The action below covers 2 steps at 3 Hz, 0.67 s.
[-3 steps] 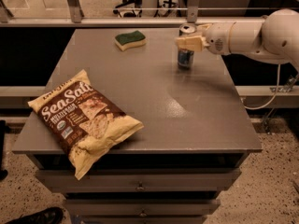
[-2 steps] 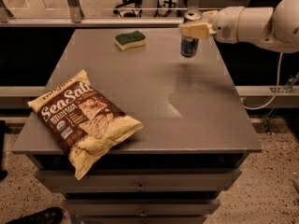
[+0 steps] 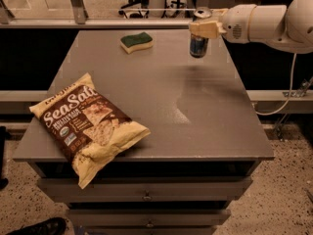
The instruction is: Move redbull can near sponge
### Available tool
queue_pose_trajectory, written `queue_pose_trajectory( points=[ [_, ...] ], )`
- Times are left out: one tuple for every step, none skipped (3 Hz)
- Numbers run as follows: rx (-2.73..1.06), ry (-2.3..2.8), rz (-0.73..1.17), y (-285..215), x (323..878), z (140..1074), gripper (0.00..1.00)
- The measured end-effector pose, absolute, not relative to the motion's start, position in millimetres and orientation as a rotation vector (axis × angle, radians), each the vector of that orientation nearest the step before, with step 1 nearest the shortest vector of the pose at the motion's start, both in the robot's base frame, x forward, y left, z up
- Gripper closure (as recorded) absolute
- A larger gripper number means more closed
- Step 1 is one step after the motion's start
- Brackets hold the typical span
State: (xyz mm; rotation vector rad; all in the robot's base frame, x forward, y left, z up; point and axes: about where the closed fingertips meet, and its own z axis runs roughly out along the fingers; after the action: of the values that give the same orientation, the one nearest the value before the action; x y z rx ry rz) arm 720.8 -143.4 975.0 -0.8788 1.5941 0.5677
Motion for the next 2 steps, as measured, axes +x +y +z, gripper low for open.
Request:
queue_pose_trajectory(
  points=[
    [-0.899,1.553,0.584,-124.4,734.9,977.9,1.0],
    [-0.907,1.521,0.583,-96.4,768.3,969.3,1.0]
  ],
)
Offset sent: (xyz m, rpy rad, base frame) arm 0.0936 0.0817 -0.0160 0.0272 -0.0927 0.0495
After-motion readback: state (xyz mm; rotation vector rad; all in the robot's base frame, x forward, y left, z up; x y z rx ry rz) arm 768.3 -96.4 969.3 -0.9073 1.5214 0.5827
